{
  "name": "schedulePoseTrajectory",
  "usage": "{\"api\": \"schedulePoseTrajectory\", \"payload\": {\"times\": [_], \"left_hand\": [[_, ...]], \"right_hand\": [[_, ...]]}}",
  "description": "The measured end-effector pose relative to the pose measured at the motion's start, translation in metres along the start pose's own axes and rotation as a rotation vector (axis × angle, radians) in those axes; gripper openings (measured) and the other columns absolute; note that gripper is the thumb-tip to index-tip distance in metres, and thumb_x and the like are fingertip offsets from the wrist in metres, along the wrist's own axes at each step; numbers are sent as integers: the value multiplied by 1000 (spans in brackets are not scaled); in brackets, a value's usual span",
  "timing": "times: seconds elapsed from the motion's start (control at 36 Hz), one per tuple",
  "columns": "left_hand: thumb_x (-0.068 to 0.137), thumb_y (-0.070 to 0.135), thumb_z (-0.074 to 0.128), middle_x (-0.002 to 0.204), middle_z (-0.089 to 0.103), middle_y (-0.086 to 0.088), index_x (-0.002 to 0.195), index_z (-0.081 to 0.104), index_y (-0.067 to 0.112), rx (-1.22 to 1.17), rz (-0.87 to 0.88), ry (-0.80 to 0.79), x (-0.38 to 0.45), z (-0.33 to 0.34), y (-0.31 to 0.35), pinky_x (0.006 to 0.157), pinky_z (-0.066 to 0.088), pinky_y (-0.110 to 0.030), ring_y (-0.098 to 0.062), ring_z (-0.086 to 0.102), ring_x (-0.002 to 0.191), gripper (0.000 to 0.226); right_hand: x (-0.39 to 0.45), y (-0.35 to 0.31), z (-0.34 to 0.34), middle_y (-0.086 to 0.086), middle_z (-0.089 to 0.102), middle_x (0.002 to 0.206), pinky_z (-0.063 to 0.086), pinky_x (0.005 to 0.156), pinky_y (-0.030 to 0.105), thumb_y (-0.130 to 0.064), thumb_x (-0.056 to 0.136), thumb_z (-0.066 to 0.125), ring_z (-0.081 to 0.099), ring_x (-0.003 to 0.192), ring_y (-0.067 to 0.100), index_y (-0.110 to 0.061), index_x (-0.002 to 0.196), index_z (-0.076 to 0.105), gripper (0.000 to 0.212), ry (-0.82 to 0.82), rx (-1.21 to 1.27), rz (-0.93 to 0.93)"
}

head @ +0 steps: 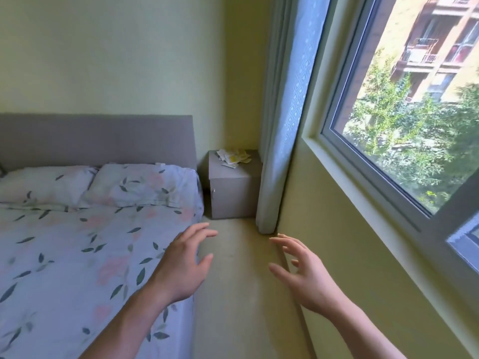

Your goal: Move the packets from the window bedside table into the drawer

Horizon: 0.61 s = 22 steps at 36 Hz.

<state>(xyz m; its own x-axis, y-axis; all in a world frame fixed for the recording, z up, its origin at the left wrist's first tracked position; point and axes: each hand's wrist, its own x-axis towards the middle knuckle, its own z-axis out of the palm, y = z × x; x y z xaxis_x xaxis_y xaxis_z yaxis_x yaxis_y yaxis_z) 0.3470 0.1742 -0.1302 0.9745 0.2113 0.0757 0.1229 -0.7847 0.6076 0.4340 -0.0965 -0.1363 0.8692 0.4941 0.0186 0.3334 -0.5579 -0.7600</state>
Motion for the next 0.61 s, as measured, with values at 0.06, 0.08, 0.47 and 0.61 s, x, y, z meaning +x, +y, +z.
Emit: {"api": "schedulePoseTrajectory", "payload": {"times": [0.06,0.08,0.47,0.61], "left_hand": [[95,25,60,148,35,26,133,53,39,2,24,-8,38,-1,1,114,27,-21,1,35,136,41],[95,26,60,148,34,27,133,53,40,5,31,-13,57,0,-2,115,28,-23,1,35,137,41],[95,25,63,144,37,28,126,56,41,84,-94,-19,304,7,-48,104,24,-10,3,40,131,36],[96,25,63,145,37,25,126,56,39,66,-193,48,372,-9,-77,110,29,-20,-1,41,134,35]], "right_hand": [[33,8,-4,-30,42,146,39,115,32,-45,86,70,44,133,-7,-46,135,54,51,-6,1,4],[51,12,-6,-30,42,146,39,115,31,-46,86,70,44,133,-7,-46,135,53,51,-8,4,6],[337,69,-36,-24,43,147,37,115,26,-39,89,70,42,133,-9,-40,136,55,50,-83,26,-48],[445,63,-36,-23,43,144,33,114,19,-36,89,71,44,131,-4,-34,137,55,50,-166,-41,-103]]}}
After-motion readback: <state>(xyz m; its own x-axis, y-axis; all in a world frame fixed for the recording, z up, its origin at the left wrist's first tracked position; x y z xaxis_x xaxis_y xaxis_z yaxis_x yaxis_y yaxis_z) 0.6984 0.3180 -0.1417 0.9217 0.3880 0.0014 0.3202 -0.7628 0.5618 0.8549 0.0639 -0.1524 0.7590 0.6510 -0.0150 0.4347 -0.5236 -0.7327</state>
